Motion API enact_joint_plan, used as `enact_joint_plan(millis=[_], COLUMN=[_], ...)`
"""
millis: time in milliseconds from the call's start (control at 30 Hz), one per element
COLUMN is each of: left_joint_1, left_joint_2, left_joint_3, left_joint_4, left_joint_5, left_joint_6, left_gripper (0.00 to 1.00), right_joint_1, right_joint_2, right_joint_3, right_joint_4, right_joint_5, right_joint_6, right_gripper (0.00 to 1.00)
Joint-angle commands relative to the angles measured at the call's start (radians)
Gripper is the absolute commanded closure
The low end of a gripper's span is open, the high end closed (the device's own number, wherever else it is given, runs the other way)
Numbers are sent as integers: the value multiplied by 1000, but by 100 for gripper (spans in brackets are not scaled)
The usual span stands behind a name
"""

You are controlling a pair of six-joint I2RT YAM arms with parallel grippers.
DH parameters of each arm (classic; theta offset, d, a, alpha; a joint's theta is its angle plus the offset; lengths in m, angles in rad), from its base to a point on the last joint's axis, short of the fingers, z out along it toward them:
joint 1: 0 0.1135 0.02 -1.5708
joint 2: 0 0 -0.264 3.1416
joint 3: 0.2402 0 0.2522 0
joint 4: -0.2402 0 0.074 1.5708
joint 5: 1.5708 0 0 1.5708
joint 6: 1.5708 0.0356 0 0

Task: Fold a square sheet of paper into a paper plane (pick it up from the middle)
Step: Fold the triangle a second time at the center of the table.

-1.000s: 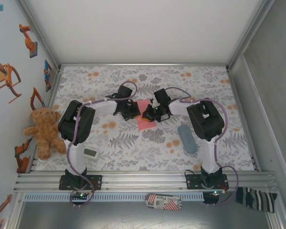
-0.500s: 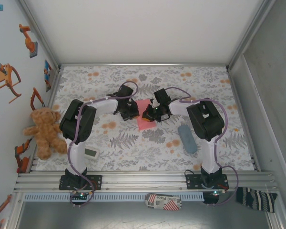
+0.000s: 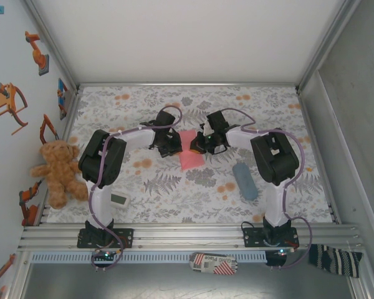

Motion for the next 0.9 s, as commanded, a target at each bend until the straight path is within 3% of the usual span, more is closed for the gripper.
enact_joint_plan(millis=[0,533,867], left_joint_1=[2,13,21], left_joint_2=[48,57,3], left_joint_3=[3,7,135], left_joint_4=[-61,-80,-58], left_joint_5=[-40,-47,-4], left_joint_6=[37,41,44], left_gripper=[99,99,90], right_joint_1=[2,1,4], right_joint_2=[25,107,103], right_joint_3=[30,63,-76], right_joint_4=[-25,-113,6], right_joint_5=[-29,75,117], right_joint_6=[-61,-105,51], right_gripper=[100,100,100])
